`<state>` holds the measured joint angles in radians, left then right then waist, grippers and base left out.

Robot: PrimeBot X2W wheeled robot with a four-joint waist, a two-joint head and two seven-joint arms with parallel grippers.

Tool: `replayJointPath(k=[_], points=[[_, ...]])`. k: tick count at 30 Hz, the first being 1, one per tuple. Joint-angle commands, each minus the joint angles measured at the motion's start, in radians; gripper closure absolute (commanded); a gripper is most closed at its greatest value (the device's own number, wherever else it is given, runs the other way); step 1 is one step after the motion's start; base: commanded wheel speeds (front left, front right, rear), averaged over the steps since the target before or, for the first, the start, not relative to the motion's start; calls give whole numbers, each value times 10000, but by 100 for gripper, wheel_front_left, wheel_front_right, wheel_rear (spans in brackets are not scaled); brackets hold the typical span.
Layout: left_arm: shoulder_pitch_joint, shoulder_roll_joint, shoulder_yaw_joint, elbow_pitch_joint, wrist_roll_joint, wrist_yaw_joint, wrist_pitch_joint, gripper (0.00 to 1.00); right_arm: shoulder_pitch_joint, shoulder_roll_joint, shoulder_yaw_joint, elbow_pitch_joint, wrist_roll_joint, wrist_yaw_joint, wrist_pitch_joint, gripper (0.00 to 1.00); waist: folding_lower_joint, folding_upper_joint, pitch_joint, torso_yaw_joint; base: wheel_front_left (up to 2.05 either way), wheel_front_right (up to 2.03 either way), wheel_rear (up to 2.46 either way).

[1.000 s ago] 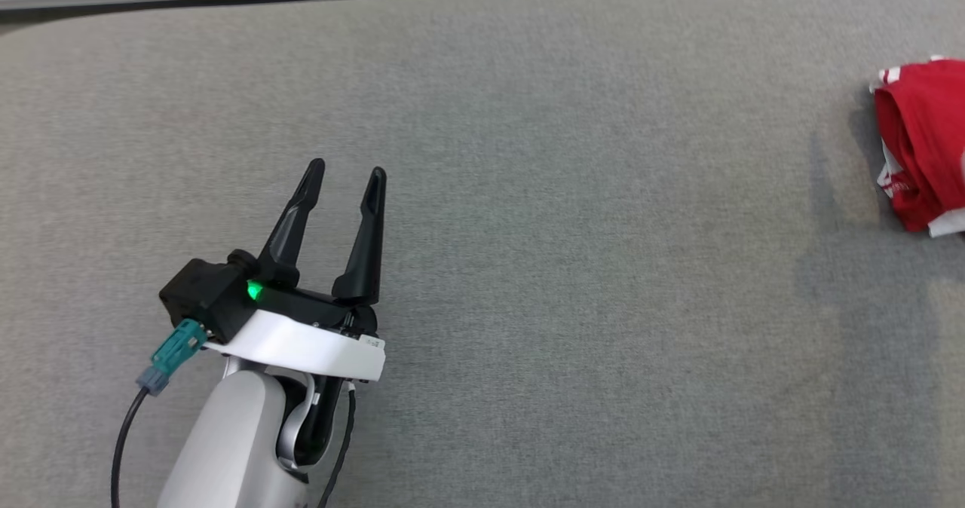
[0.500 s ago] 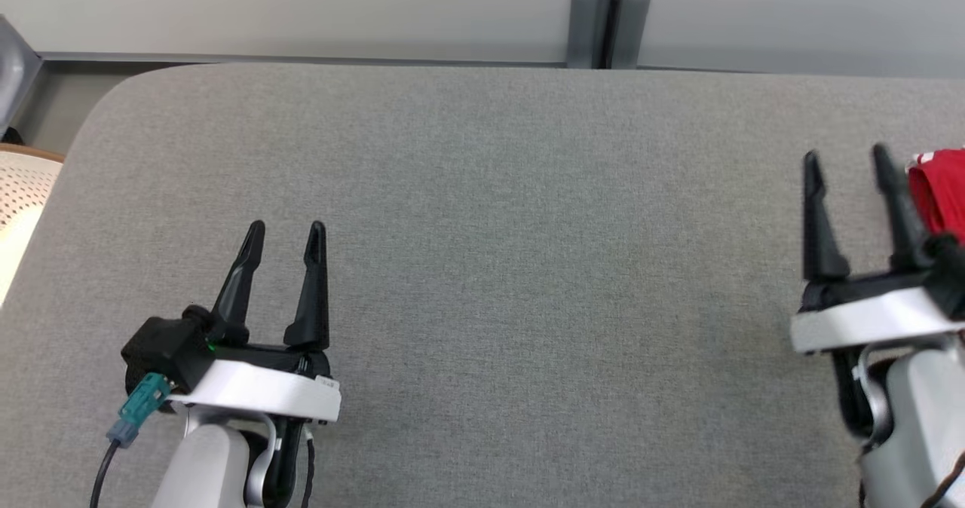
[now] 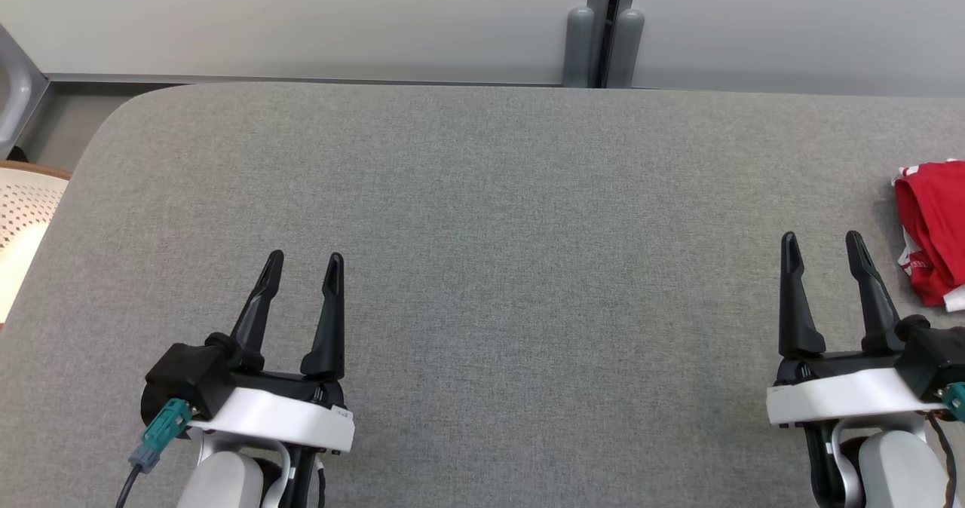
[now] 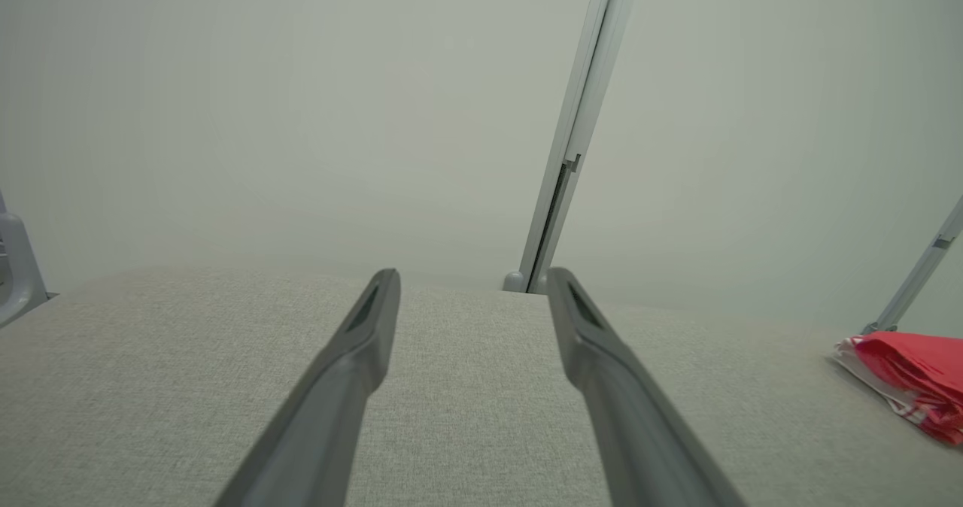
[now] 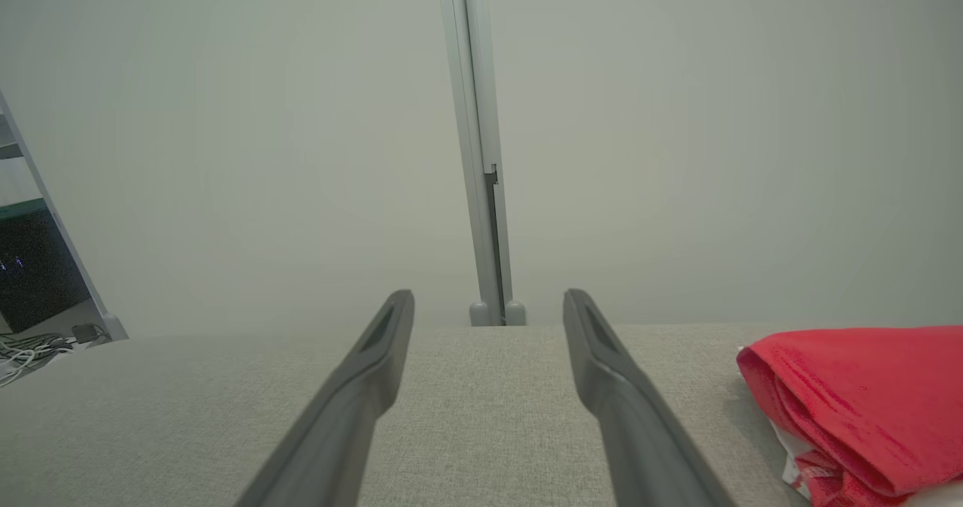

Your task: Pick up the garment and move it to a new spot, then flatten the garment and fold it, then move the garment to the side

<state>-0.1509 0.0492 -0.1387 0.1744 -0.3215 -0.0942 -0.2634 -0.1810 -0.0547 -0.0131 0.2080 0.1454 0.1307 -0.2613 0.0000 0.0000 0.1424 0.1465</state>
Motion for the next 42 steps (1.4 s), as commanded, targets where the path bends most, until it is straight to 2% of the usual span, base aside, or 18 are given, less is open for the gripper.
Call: replayJointPath(k=[1, 16, 36, 37, 42], points=[[92, 39, -2, -20, -185, 25, -9, 0, 174, 0, -47, -33, -12, -1, -48, 0, 0, 0, -29, -16, 0, 0, 0], [139, 37, 23, -183, -227, -102, -9, 0, 14, 32, -99, 85, -77, -1, -49, 0, 0, 0, -54, -76, 0, 0, 0], [244, 35, 267, -276, -943, -302, -9, 0, -61, 33, 40, 212, 288, -1, -49, 0, 0, 0, -185, -222, 0, 0, 0], [218, 0, 222, -238, -962, -267, 0, 100, 5, 48, 16, 205, 268, 0, 2, 100, 1, 0, -187, -222, 0, 0, 0], [391, -26, 213, -1, -1353, -262, 73, 100, 195, 72, -47, 492, 748, 0, 163, 100, 0, 0, -210, -247, 0, 0, 0]])
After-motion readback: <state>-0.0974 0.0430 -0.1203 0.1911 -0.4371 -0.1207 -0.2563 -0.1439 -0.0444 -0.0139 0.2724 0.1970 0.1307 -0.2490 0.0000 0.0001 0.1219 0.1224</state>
